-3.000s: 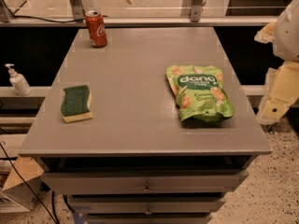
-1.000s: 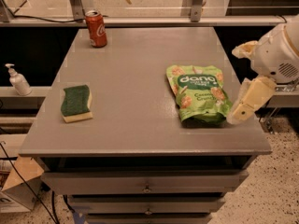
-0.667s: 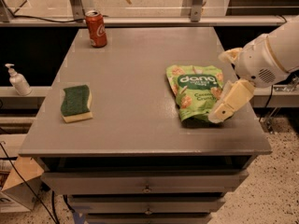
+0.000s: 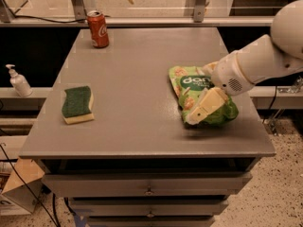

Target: Pick green rice chip bag

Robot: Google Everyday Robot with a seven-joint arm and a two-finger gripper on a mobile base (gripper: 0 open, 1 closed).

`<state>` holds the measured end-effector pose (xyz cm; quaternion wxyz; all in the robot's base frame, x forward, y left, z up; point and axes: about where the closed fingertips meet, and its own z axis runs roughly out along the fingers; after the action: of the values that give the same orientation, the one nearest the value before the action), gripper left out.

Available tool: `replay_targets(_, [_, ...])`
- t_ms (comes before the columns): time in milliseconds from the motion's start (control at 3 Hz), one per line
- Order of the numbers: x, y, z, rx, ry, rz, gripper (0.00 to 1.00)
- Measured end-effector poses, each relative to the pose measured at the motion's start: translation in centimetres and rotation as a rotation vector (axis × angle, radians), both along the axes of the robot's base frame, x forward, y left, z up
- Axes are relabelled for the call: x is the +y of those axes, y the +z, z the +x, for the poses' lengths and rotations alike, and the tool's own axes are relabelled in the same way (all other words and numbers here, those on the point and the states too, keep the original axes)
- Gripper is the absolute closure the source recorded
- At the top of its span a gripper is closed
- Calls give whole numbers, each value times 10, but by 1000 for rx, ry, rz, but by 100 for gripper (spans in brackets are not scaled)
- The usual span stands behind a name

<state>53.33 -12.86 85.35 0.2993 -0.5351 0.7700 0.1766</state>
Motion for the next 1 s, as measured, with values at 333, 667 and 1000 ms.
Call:
replay_targets(333, [-2,-21,7,40,-42,13,0])
replay_targets(667, [-8,-24,7,39,-63,-9,17])
replay_targets(1000, [-1,-6,5,1,-44,-16,41])
